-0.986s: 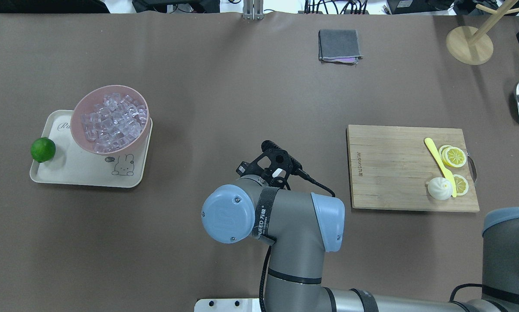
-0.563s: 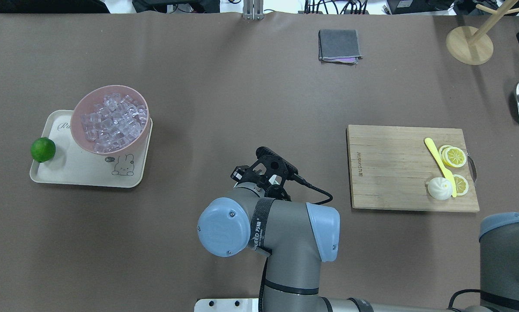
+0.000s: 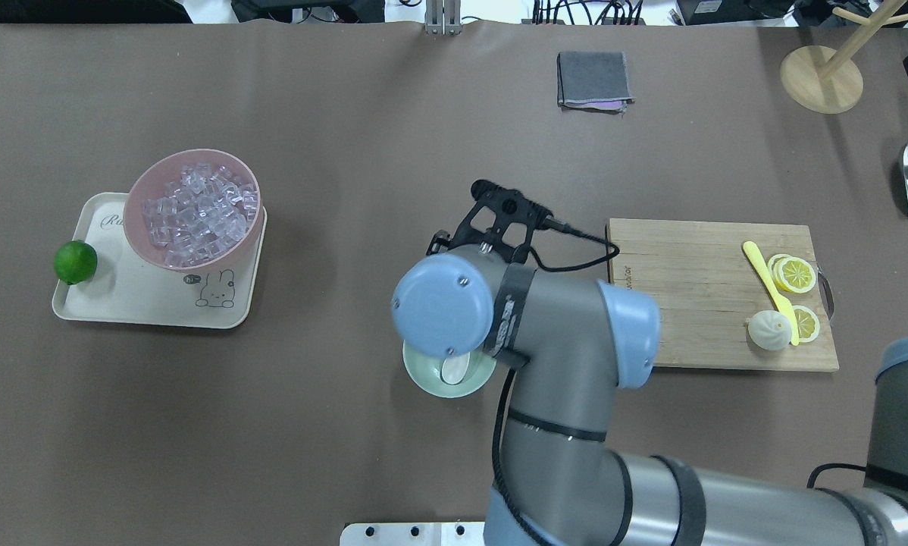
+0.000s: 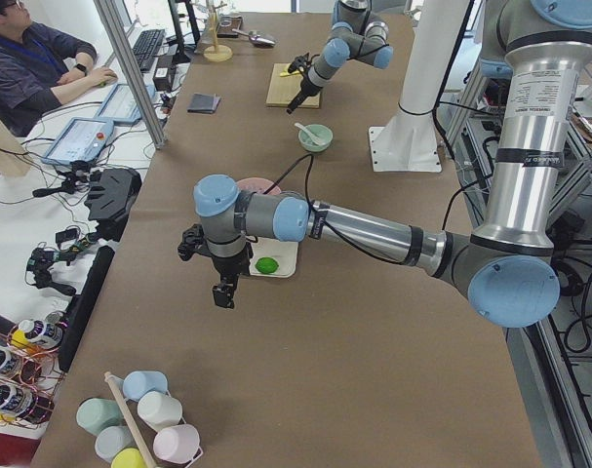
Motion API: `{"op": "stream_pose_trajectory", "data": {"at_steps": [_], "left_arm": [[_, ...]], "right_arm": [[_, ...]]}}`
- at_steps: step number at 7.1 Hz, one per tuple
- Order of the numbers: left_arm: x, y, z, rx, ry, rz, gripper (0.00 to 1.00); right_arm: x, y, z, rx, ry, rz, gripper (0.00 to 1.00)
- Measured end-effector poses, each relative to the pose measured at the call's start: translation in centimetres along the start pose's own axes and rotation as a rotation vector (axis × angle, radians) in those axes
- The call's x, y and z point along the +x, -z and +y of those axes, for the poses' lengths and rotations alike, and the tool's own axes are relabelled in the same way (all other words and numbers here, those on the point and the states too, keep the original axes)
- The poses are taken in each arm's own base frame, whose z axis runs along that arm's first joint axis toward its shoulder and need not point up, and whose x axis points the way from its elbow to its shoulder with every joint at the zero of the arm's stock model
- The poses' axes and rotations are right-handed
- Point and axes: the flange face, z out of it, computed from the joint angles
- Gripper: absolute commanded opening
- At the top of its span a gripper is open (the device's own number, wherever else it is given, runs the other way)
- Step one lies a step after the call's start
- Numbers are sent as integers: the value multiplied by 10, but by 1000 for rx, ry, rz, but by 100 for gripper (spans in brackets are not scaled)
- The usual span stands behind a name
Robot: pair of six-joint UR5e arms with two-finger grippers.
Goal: Put spoon and ice into bowl
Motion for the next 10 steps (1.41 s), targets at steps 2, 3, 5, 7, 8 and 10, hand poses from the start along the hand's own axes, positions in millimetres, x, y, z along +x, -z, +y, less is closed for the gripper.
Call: {"op": "stream_pose_trajectory", "data": {"at_steps": [2,3,5,7,8,10], "left_arm": [[-44,2,42,-7,112,15,98],[-62,4,63,3,152,32,98],[-80,3,88,12,193,52,98],[-84,-1,96,8,211,63,98],[-85,-2,97,5,215,63,98],[-86,-4,98,1,220,66,98]], "right_arm": [[41,-3,-94,-88,163,9,100],[72,-7,-136,-135,256,11,100],[152,-27,-222,-233,457,17,100],[258,-55,-301,-325,628,-23,100],[310,-65,-331,-363,666,-45,100],[417,-91,-375,-460,710,-105,100]]}}
